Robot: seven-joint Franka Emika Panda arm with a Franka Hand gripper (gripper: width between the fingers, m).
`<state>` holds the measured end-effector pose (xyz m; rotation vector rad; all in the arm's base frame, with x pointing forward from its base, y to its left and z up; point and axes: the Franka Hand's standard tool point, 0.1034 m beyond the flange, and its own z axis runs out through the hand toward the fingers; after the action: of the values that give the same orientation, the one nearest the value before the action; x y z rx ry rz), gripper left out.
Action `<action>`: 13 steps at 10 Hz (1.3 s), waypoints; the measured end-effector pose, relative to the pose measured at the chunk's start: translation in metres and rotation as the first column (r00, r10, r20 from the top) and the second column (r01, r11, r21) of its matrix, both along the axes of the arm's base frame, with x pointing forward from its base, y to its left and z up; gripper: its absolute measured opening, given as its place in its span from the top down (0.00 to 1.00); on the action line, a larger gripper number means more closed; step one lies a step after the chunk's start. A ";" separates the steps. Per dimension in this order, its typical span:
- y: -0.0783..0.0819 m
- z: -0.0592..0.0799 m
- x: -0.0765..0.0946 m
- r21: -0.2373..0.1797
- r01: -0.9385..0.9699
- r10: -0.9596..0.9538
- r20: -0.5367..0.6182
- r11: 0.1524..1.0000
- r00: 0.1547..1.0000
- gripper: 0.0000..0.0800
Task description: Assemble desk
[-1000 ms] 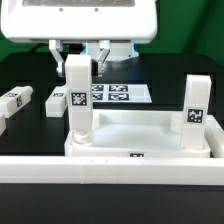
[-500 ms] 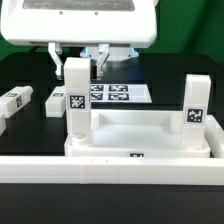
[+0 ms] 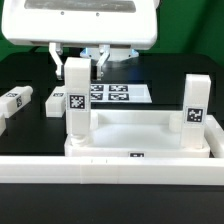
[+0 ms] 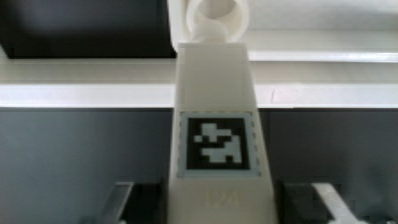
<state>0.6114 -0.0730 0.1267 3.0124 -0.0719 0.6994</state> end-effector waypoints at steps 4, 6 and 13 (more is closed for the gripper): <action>0.001 0.000 -0.006 0.001 -0.001 0.001 -0.005 1.000 1.000 0.64; 0.004 -0.003 -0.010 -0.004 -0.005 0.005 -0.005 1.000 1.000 0.64; 0.002 -0.013 -0.008 -0.035 -0.001 0.002 0.036 0.999 0.999 0.64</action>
Offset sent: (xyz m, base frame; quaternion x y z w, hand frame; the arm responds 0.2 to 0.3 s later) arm -0.0123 0.0014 0.0023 0.0028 0.0019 0.0019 1.0000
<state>0.6030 -0.0711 0.1138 2.9677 -0.0586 0.7466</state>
